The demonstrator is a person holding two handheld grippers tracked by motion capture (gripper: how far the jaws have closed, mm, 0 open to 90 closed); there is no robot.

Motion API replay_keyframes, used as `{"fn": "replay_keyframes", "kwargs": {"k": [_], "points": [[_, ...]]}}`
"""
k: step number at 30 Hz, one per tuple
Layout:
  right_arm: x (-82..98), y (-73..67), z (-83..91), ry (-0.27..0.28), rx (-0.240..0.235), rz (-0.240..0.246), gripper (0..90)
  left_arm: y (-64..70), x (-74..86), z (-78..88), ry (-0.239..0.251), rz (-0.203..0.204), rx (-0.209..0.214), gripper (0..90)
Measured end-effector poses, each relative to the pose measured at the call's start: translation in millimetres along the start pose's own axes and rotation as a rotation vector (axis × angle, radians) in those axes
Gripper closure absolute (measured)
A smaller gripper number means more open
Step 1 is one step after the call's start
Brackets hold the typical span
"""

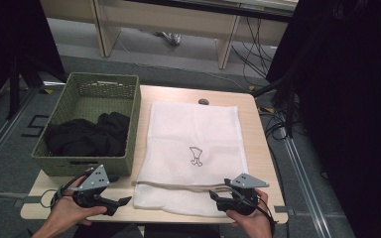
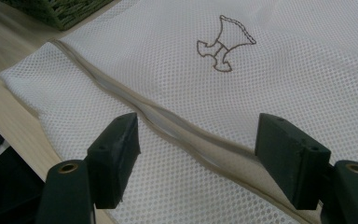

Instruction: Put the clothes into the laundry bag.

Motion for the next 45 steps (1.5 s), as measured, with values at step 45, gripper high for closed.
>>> {"fn": "replay_keyframes", "kwargs": {"k": [45], "points": [[-9.7, -6.5, -17.1, -0.015, -0.036, 0.061, 33.6, -5.6, -0.3, 0.7, -0.018, -0.035, -0.016, 21.1]]}}
Point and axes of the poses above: each handheld gripper's, and its own axes: z roughly backward along the jaws, x roughly out of its underside, y roughly to its right, the point moved 7 cm from there along -z, roughly forward along the jaws, and after that the axes turned 9 degrees about x, right-handed, at the moved point
